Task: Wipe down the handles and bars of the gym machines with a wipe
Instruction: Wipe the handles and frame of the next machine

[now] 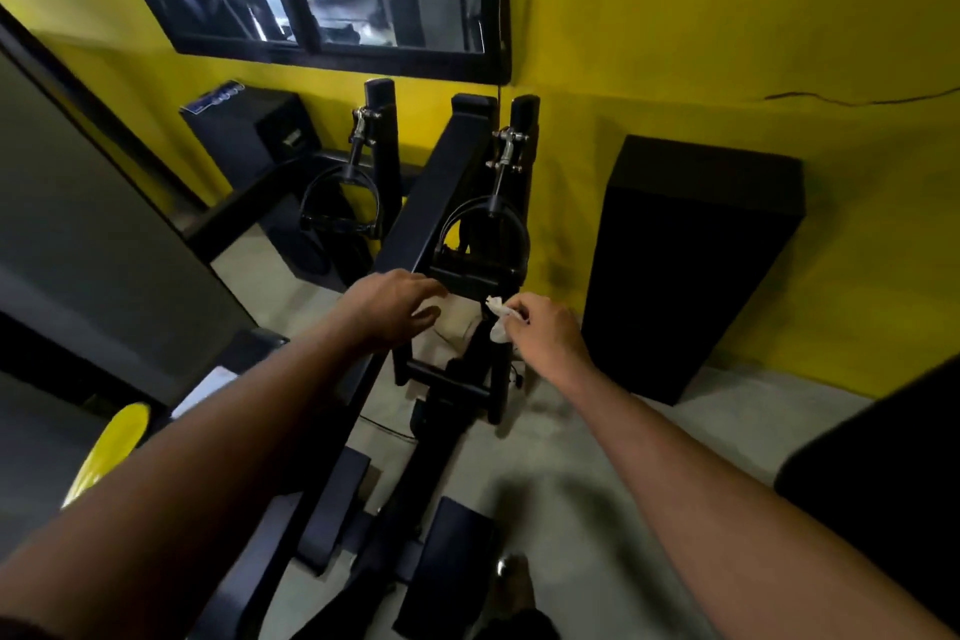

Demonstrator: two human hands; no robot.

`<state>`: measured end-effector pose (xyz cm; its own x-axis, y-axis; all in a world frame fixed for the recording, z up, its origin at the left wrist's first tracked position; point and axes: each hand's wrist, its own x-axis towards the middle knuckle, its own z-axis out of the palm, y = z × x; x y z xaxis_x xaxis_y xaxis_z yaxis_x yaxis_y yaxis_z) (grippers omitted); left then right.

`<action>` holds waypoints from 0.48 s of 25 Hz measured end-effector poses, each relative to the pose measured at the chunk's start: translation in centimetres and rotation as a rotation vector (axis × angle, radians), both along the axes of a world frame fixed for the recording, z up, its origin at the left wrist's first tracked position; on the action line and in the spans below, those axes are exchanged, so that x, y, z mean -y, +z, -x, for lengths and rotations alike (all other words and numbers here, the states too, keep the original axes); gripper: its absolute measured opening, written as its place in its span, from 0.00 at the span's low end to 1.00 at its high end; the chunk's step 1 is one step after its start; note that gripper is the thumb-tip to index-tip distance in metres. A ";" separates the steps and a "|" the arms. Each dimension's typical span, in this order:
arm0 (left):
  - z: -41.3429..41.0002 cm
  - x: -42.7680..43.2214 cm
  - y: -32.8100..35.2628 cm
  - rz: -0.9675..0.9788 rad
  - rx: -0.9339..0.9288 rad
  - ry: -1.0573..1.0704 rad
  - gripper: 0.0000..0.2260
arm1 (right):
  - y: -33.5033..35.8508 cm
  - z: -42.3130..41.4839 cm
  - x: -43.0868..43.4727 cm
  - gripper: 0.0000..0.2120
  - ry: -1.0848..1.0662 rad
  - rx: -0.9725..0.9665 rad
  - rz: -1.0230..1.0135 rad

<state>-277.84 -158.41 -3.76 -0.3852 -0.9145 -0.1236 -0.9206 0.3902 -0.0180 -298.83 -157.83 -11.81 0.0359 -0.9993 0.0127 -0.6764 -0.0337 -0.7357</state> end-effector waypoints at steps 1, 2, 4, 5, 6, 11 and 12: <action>0.0 2.1 -0.1 0.012 0.012 -0.027 0.17 | -0.6 -0.2 1.4 0.04 -0.023 0.029 0.007; 0.1 4.1 -0.2 0.033 0.017 -0.062 0.16 | -1.1 -0.4 2.6 0.04 -0.053 0.058 0.020; 0.3 7.9 -0.8 0.085 0.017 -0.157 0.16 | -1.8 -1.2 4.4 0.06 -0.102 0.102 0.053; 0.7 9.6 -1.2 0.100 0.021 -0.211 0.17 | -2.1 -1.5 5.1 0.07 -0.118 0.114 0.075; 1.1 11.2 -1.8 0.108 0.052 -0.269 0.18 | -2.5 -1.9 5.8 0.07 -0.127 0.123 0.114; 2.2 18.2 -4.5 0.069 0.336 -0.505 0.24 | -5.2 -4.8 7.4 0.12 -0.216 0.076 0.266; 2.3 19.3 -4.8 0.072 0.368 -0.569 0.25 | -5.8 -5.5 7.4 0.12 -0.251 0.088 0.287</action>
